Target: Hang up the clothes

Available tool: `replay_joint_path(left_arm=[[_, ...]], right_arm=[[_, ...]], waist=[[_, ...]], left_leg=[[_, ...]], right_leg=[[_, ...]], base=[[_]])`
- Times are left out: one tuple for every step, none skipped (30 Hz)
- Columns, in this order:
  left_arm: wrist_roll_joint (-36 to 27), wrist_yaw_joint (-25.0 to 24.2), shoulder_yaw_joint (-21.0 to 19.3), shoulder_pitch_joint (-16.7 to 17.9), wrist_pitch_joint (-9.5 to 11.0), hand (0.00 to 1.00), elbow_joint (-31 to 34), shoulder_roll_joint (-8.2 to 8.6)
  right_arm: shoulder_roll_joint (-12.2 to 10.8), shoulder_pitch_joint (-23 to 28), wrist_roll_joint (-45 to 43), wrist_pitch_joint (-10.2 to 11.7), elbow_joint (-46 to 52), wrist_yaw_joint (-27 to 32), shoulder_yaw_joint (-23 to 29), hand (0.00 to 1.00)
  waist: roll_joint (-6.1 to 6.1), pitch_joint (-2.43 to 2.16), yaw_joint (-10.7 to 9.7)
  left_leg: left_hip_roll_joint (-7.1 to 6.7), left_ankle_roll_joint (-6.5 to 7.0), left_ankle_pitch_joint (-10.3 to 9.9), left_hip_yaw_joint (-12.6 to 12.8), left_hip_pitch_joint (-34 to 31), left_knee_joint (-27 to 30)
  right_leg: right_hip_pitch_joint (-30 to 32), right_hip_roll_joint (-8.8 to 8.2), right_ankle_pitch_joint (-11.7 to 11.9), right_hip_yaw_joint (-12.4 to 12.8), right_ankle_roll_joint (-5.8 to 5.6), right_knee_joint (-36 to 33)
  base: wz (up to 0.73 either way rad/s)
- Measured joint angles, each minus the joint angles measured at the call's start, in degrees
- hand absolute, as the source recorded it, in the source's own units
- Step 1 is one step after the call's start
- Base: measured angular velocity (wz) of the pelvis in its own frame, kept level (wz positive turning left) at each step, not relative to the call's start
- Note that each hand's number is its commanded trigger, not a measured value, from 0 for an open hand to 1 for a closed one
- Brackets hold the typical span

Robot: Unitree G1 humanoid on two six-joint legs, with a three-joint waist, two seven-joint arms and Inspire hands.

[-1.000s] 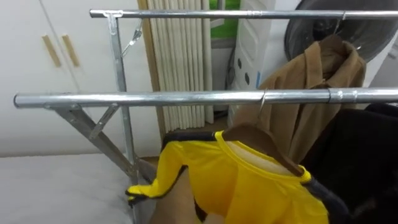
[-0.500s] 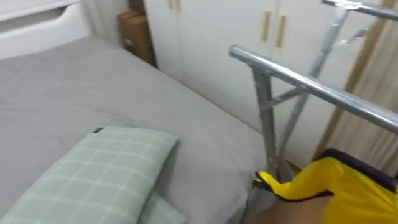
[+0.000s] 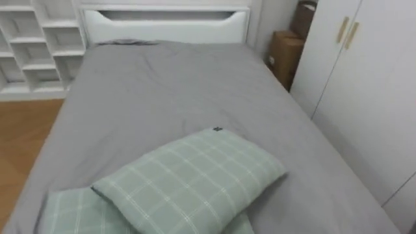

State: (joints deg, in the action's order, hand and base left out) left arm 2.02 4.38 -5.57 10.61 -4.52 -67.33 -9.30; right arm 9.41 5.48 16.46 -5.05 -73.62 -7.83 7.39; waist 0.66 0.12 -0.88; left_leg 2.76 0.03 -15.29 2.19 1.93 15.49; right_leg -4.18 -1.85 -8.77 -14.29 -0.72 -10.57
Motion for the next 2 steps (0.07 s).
replay_joint_path(left_arm=[[0.09, 0.0, 0.0, 0.25, -0.17, 0.0, 0.0, 0.06], [0.44, 0.0, 0.0, 0.55, -0.48, 0.0, -0.02, 0.11]], right_arm=[[0.03, -0.17, -0.01, 0.02, 0.01, 0.01, -0.25, 0.0], [0.14, -0.39, 0.08, 0.03, -0.06, 0.11, -0.91, 0.0]], waist=[[-0.12, 0.07, 0.1], [-0.25, 0.17, 0.28]], left_leg=[[0.0, 0.0, 0.0, 0.04, 0.29, -0.21], [-0.01, 0.0, 0.0, 0.15, 0.63, -0.55]], right_leg=[[-0.16, 0.0, -0.04, 0.07, 0.0, -0.01], [-0.36, -0.02, -0.13, 0.19, -0.04, 0.03]], base=[[0.0], [0.0]])
